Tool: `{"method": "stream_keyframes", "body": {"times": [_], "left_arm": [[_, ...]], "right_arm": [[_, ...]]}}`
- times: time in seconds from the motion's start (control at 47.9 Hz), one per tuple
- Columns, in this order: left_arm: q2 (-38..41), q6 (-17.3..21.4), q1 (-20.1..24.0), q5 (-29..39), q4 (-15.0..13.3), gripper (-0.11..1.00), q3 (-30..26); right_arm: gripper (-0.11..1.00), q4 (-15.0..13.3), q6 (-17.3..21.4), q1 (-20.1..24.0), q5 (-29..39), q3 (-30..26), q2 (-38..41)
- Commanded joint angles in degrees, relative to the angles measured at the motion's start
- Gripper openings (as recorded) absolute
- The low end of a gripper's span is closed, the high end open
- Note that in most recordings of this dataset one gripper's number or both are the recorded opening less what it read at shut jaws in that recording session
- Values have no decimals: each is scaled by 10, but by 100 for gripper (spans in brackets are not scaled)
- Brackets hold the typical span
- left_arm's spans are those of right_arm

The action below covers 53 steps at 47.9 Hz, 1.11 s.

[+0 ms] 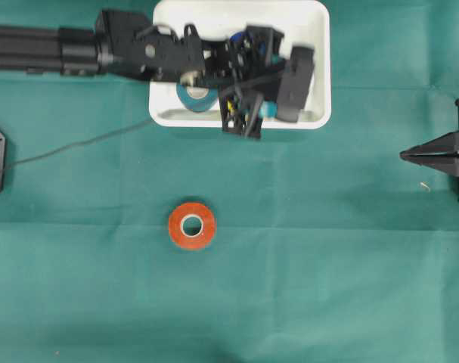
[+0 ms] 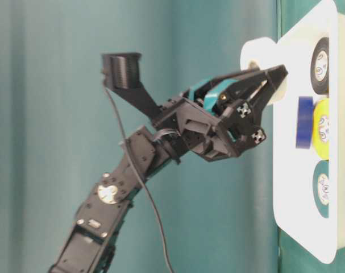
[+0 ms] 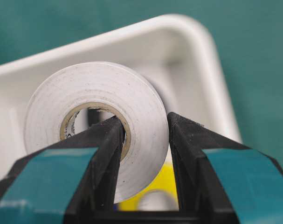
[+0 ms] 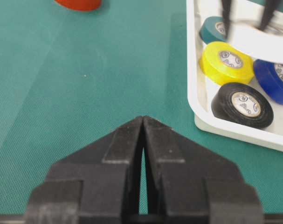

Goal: Put the tape into the white case with the left arm.
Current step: 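Lift the white tape and carry it into the case, then lower the white tape beside the blue roll and open the gripper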

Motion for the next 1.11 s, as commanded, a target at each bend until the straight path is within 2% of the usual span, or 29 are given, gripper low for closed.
{"method": "stream_keyframes", "body": {"times": [0.0, 0.125, 0.313, 0.647, 0.689, 0.835, 0.898, 0.96, 1.086], "left_arm": [[-7, -3, 12, -12, 0, 29, -12], [0, -2, 26, -13, 0, 29, -13], [8, -2, 30, -13, 0, 29, -18], [18, -3, 30, -13, 0, 29, -19], [18, -2, 30, -13, 0, 36, -19], [16, -4, 27, -15, -1, 79, -18], [12, -6, 25, -16, -1, 93, -18], [10, -6, 22, -18, -1, 99, -18], [3, -6, 11, -22, -1, 99, -18]], "right_arm": [[-9, -2, -1, -1, -6, -4, 4], [-9, -4, -2, -1, -5, -4, 4], [-9, -23, -1, -1, -6, -4, 4], [-9, -24, 0, -1, -6, -4, 4], [-9, -24, 0, -1, -6, -4, 4], [-9, -24, 0, -1, -5, -4, 4], [-9, -24, 0, -1, -6, -4, 4], [-9, -24, 0, -1, -5, -4, 4], [-9, -25, 0, -1, -6, -4, 4]]}}
